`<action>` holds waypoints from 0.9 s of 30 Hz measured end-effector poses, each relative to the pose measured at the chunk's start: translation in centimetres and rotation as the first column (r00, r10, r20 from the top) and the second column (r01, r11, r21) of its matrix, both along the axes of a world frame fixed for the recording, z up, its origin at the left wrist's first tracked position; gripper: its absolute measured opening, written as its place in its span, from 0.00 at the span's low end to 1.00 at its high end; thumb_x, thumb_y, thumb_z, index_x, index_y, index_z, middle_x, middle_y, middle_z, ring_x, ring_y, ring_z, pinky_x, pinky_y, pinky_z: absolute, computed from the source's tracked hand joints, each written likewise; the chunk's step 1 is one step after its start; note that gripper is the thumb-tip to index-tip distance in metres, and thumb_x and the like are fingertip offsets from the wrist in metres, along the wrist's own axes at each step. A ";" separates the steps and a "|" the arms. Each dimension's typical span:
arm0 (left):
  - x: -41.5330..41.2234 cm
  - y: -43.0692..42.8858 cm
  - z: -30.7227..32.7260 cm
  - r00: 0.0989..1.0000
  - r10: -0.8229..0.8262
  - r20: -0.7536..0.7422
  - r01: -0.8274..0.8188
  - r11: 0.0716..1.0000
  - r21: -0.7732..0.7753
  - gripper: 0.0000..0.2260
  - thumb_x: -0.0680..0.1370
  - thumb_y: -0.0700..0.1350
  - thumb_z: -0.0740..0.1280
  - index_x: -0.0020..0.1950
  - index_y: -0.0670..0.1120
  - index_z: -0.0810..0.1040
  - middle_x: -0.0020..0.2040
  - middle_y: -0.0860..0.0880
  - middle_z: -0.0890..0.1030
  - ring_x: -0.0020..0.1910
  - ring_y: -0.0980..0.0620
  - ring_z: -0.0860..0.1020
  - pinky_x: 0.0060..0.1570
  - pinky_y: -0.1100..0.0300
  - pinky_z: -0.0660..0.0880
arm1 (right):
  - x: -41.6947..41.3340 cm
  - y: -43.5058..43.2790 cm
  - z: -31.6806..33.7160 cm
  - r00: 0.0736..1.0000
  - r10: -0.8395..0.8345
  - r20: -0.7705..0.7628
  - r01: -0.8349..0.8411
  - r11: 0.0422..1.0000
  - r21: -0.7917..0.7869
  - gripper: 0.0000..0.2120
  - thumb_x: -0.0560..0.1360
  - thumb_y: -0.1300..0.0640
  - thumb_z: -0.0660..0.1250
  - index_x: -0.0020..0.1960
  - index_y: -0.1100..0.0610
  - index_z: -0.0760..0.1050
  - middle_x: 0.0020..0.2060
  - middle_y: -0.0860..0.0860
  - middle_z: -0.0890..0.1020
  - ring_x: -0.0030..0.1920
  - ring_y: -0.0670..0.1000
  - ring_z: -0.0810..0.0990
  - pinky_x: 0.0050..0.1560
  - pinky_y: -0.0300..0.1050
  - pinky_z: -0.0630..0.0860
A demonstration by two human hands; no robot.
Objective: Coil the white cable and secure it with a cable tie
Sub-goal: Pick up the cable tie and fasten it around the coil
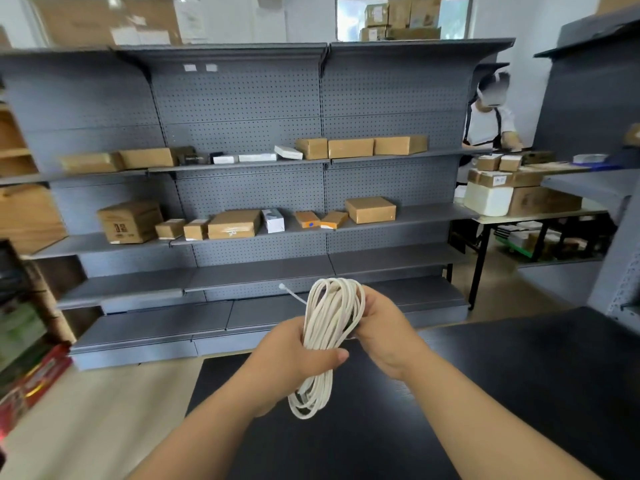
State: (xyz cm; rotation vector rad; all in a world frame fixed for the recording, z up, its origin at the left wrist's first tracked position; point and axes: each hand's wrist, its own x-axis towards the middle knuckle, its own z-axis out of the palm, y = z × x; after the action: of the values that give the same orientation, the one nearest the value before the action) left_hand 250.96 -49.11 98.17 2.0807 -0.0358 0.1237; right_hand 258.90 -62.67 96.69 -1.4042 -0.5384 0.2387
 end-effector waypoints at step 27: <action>1.2 1.7 0.4 0.993 -0.061 0.097 0.086 0.958 -0.274 0.04 0.76 0.40 0.67 0.44 0.49 0.76 0.30 0.55 0.79 0.31 0.59 0.76 0.32 0.69 0.71 | 0.7 -0.3 1.3 0.991 0.046 0.129 0.004 0.934 -0.358 0.08 0.72 0.67 0.68 0.50 0.60 0.75 0.38 0.49 0.82 0.38 0.46 0.79 0.40 0.40 0.72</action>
State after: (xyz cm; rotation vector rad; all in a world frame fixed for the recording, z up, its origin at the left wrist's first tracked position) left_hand 252.15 -47.43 98.61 1.7896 -0.1414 0.1646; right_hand 259.57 -63.02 97.97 -1.7800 -0.6447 0.2697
